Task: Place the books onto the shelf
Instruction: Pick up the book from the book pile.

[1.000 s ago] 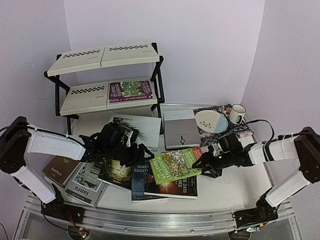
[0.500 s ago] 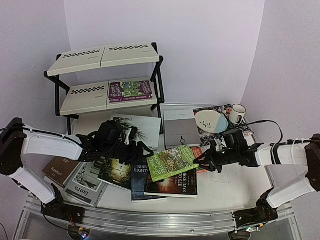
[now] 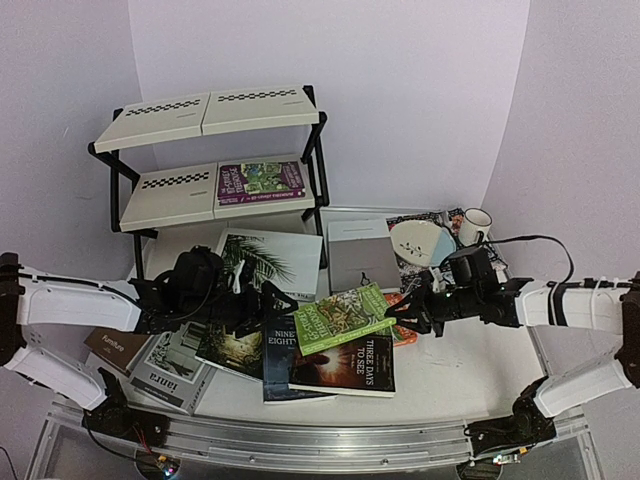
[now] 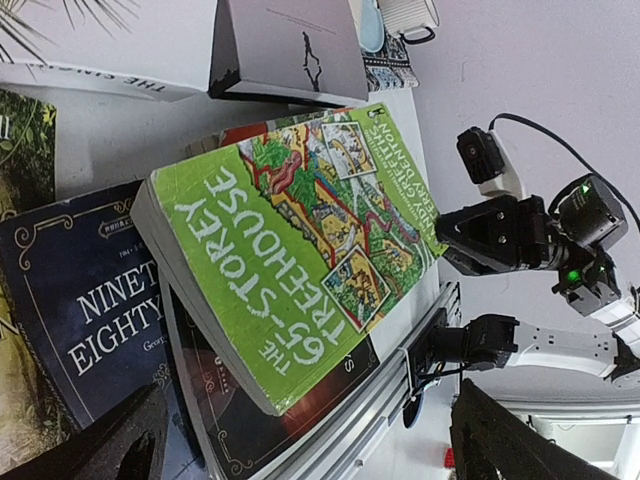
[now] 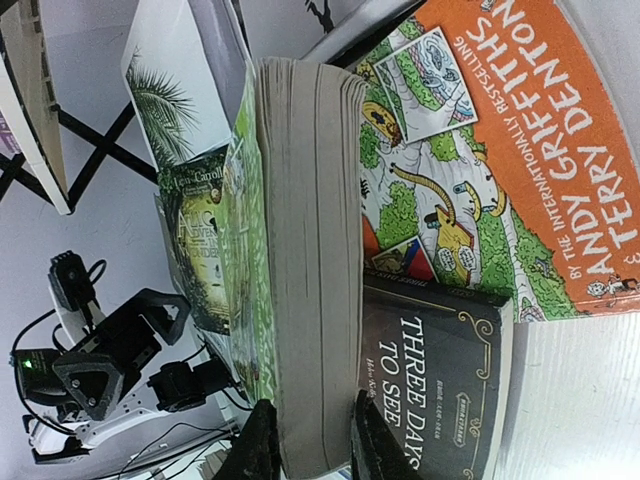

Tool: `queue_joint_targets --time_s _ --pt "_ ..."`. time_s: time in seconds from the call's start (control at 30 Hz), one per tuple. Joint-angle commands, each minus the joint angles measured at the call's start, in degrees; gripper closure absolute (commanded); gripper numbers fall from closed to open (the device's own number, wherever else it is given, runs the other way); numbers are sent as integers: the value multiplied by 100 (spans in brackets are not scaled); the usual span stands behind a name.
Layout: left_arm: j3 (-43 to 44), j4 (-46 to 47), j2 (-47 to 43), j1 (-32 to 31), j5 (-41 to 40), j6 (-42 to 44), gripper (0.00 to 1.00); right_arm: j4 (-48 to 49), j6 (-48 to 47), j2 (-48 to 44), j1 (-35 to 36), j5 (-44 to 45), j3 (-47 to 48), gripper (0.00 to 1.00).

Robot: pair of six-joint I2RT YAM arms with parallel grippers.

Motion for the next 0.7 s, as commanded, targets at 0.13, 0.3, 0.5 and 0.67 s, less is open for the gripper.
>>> queue_joint_targets --time_s 0.13,0.3,0.5,0.67 --pt "-312 1130 -370 -8 461 -1166 0 595 498 -719 38 78 552 100" --pt "-417 1273 -730 45 423 -1688 0 592 529 -814 41 137 800 100" --pt "-790 1679 -1136 275 284 -2432 0 507 507 -904 40 207 1168 100" --pt "-1103 2364 -964 391 349 -2939 0 525 566 -1051 49 282 1141 100"
